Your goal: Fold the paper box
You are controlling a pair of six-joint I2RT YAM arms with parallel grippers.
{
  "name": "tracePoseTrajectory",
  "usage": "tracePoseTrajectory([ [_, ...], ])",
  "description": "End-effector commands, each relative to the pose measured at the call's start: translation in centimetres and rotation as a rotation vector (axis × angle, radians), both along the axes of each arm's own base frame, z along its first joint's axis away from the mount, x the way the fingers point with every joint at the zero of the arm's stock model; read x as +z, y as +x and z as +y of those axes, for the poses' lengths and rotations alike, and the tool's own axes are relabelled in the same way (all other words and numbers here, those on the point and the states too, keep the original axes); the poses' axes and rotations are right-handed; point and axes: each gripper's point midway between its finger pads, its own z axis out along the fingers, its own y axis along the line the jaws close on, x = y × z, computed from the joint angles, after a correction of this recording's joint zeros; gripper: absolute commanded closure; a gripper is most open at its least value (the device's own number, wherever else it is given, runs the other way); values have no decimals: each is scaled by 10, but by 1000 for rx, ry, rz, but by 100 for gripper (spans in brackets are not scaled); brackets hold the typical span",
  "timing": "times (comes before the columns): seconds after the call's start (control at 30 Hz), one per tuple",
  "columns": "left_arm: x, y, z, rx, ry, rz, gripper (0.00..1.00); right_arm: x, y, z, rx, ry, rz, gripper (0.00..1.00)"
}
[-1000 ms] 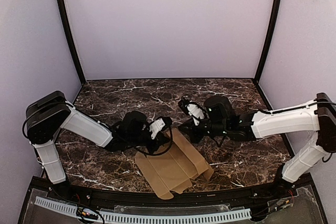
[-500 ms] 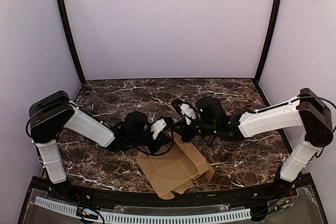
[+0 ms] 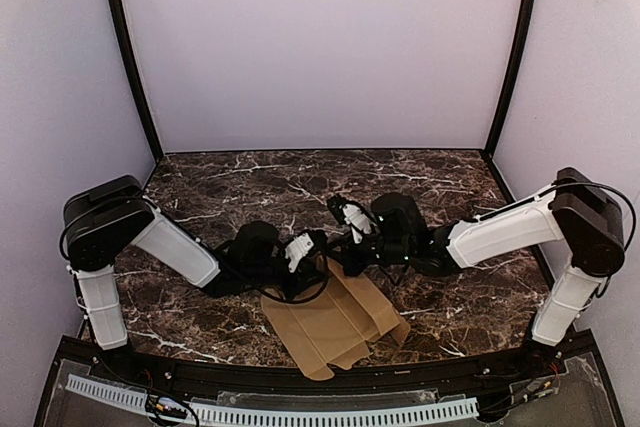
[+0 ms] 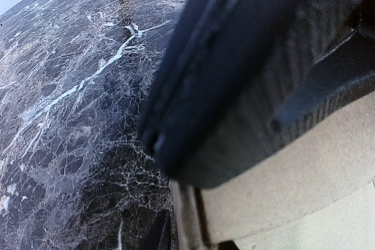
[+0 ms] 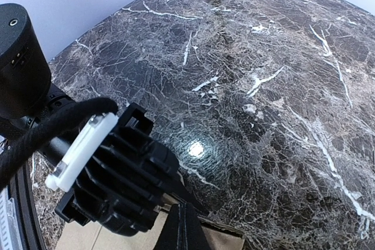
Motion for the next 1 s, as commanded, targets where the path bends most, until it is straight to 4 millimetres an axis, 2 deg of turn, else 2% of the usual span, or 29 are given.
tracePoseTrajectory([
  [0.0, 10, -2, -3, 6, -91, -20, 80, -19, -4, -6, -9, -18, 50, 100],
  [0.13, 20, 0, -5, 16, -167, -49, 78, -19, -6, -4, 1, -11, 59, 100],
  [0.3, 15, 0, -11, -2, -190, -56, 76, -20, -7, -5, 2, -13, 62, 100],
  [0.43, 25, 1, -13, -8, -247, -100, 76, -22, -9, -6, 4, -14, 67, 100],
  [0.5, 27, 1, -15, -11, -254, -104, 77, -22, -10, -6, 4, -14, 68, 100],
  [0.8, 25, 1, -18, -26, -261, -101, 99, -27, -10, -7, -3, -18, 81, 100],
  [0.97, 24, -1, -19, -34, -262, -96, 100, -26, -10, -6, -7, -13, 82, 100],
])
